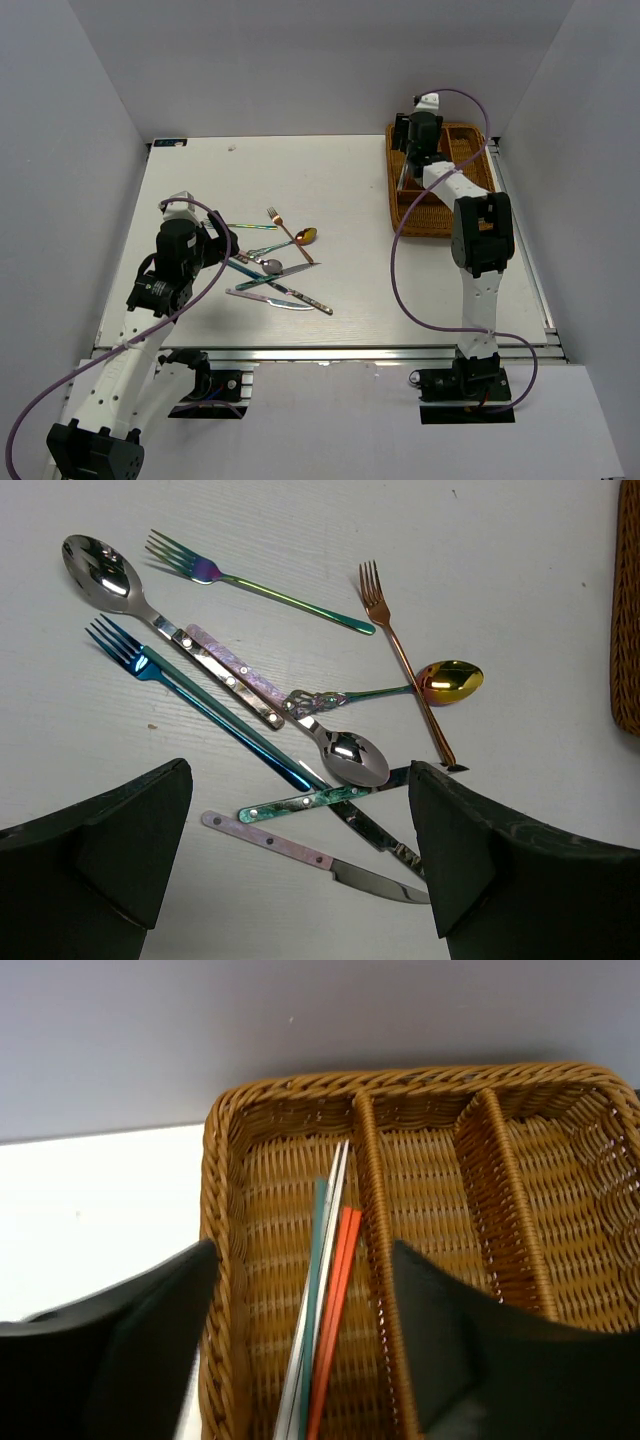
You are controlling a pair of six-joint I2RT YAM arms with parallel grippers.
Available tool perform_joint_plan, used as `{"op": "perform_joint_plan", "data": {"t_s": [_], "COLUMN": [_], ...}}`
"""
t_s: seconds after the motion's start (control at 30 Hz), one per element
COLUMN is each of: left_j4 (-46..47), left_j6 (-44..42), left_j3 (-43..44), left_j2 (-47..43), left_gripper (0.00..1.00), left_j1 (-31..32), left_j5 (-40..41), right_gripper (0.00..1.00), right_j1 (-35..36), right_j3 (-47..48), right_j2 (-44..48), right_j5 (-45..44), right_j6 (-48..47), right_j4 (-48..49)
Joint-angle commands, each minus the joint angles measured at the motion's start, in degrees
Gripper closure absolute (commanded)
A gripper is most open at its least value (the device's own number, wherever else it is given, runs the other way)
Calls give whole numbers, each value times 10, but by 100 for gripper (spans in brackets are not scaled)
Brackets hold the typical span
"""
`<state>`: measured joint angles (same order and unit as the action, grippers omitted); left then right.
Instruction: Sort the eating utensils into containers
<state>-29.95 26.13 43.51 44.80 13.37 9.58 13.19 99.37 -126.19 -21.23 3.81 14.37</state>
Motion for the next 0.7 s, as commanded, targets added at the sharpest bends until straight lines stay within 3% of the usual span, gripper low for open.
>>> {"op": "perform_joint_plan", "data": {"t_s": [0.0,0.03,0.07,0.23,0.3,0.43,0.47,0.67], "left_j4": [9,9,9,8,8,7,7,2], "left_j6": [-5,-5,-5,-6,-6,-6,-5,-3], "left_j3": [-7,-6,-6,-6,-6,-5,-5,-4], "left_j2": [-9,-9,-9,-12,-14,-11,-9,-16], "left_gripper": [2,2,2,2,2,2,2,2], "left_j1": [3,3,3,3,3,3,3,3], "left_j5": [-8,-10,-11,-9,-8,-10,-10,3], "right_gripper": [23,11,11,15,22,35,43,49], "right_j1": [6,11,25,85,140,230,253,317], "right_j3": [61,73,86,219,214,129,103,142], "right_j2": [41,49,62,51,50,64,61,-4], "right_j5": [5,2,8,204,238,263,253,185], "right_j6": [33,39,45,29,3,-22,-21,-26], "right_j4": [-78,-103,-129,-353,-420,-397,-376,-408]}}
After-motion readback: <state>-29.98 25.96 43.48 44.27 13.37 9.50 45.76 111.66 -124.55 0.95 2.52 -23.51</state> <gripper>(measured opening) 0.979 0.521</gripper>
